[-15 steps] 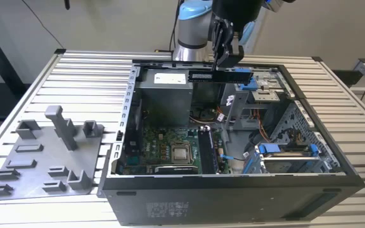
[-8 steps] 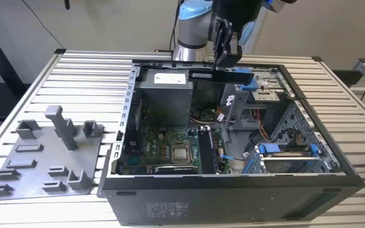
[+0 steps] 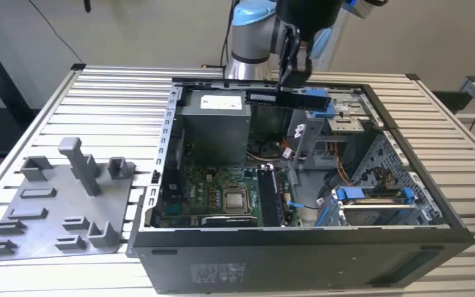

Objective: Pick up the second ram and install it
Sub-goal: 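Insert the second ram into the second slot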

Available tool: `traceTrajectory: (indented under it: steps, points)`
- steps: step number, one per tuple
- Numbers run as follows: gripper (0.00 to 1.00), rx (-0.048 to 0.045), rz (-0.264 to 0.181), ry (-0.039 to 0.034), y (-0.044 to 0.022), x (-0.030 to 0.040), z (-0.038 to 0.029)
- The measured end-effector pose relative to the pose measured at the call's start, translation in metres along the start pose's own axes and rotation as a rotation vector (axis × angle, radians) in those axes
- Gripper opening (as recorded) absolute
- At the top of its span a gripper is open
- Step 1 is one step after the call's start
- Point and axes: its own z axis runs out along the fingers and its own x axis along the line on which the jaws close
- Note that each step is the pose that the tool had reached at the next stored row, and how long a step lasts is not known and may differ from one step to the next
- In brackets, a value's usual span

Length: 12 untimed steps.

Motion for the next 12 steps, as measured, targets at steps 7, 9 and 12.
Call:
traceTrajectory:
  steps: [7,9,12]
  points:
    - [0.14,0.0018,0.072,-0.0029,0.0,0.0,0.0]
    - [0.14,0.0022,0.092,-0.0036,0.0,0.0,0.0]
    - [0.14,0.003,0.124,-0.005,0.0,0.0,0.0]
